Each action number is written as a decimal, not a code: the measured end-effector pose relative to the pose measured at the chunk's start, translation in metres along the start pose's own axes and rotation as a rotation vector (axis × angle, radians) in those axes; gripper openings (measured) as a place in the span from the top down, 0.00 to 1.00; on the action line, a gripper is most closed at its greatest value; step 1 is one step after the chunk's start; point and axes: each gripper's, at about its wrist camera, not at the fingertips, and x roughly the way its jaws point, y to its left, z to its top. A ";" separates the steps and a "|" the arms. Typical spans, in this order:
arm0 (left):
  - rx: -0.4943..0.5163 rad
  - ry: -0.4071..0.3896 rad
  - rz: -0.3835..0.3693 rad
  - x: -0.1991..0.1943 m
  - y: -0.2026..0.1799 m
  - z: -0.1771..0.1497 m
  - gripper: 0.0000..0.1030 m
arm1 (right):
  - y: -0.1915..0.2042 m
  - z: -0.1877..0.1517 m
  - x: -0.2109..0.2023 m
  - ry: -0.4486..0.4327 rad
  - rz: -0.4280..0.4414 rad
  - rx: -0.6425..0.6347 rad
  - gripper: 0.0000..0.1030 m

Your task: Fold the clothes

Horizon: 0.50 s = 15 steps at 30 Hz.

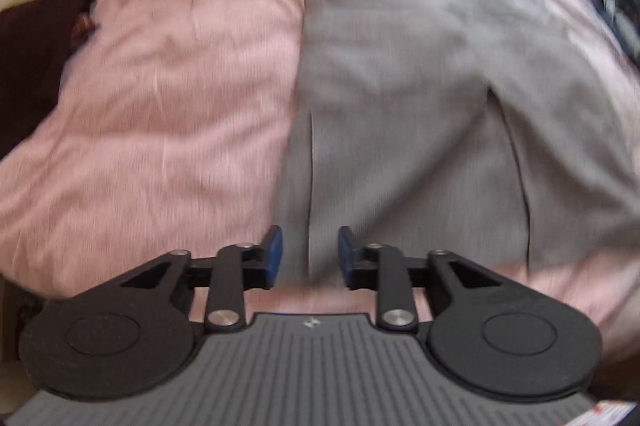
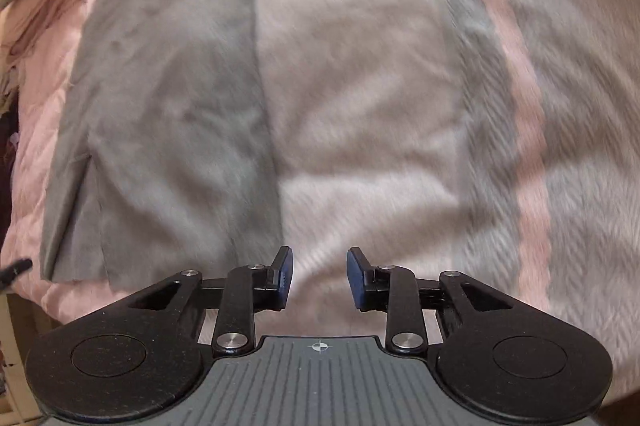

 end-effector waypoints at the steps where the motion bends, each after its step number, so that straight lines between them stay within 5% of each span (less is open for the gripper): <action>1: -0.021 -0.021 -0.013 0.006 0.000 0.015 0.73 | 0.006 0.004 0.000 -0.008 0.006 -0.011 0.73; 2: -0.052 -0.042 -0.027 0.014 -0.001 0.032 0.71 | 0.011 0.008 0.000 -0.017 0.012 -0.022 0.73; 5: -0.127 -0.074 -0.079 0.042 0.000 0.071 0.46 | 0.022 0.011 0.003 -0.032 0.022 -0.051 0.73; 8: -0.102 -0.011 -0.126 0.076 -0.004 0.091 0.35 | 0.014 0.004 0.006 -0.023 -0.007 -0.048 0.73; 10: -0.050 0.046 -0.115 0.095 -0.009 0.089 0.42 | 0.002 -0.003 0.008 -0.003 -0.040 -0.014 0.73; 13: 0.036 0.078 -0.138 0.097 -0.018 0.069 0.96 | -0.015 -0.010 0.005 0.018 -0.053 0.062 0.72; 15: 0.068 0.060 -0.228 0.078 -0.025 0.052 1.00 | -0.022 -0.014 0.002 0.023 -0.050 0.089 0.72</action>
